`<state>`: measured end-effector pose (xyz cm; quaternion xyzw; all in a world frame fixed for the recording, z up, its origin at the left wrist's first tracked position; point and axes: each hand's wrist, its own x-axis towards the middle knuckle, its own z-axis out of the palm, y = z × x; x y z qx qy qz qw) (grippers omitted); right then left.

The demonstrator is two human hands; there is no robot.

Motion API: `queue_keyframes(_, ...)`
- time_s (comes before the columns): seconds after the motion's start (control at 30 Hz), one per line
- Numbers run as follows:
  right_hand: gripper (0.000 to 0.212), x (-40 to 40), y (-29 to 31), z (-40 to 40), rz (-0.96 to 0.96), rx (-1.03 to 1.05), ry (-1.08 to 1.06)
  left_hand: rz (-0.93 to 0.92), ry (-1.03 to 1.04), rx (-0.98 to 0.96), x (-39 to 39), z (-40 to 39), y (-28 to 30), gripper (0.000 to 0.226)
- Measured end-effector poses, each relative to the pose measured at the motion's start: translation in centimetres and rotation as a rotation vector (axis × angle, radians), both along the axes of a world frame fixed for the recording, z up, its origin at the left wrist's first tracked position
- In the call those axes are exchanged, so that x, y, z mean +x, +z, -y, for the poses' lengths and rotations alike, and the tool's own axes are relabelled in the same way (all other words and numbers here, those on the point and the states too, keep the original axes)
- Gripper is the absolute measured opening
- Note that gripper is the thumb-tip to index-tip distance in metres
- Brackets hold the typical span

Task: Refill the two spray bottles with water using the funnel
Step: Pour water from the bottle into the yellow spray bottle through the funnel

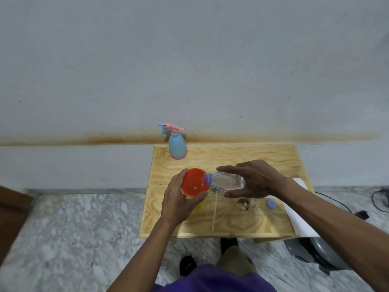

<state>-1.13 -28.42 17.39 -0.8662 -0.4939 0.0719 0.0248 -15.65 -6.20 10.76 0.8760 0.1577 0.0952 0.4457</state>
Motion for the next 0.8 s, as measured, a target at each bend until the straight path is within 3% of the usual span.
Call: queue_keyframes(0.8,0.084,0.16,0.56,0.10,0.021,-0.006,0.010,-0.014,0.010,-0.026,-0.04,0.20,-0.11,0.089)
